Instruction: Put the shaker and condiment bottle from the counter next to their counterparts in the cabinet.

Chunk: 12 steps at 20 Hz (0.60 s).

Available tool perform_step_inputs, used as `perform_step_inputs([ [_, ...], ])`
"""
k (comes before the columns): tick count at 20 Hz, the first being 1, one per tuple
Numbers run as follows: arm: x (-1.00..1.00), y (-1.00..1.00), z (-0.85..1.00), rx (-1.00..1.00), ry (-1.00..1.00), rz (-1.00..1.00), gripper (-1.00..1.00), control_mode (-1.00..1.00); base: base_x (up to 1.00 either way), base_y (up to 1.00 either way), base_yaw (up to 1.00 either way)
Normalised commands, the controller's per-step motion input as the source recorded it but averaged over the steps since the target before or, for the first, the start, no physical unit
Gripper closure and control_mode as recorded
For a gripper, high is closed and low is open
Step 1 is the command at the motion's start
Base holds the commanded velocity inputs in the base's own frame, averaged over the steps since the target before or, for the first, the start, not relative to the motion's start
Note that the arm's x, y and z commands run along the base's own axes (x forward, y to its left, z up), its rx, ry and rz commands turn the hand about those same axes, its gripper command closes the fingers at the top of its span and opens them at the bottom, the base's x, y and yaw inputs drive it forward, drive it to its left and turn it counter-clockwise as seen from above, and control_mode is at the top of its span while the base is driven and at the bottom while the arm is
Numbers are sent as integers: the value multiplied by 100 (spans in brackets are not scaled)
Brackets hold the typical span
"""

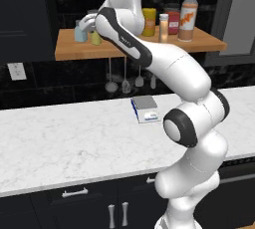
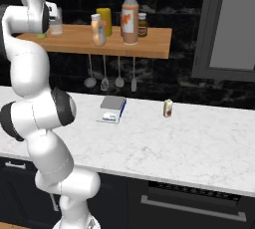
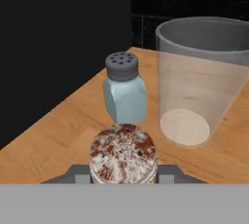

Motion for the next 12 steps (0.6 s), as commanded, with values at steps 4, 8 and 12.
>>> perform_step_inputs([
  [4,15,1,0,0,0,0,100,-100,0,0,0],
  [8,3,0,0,0,0,0,100,-100,0,0,0],
  [12,0,0,-7,0,0,0,100,-100,0,0,0],
])
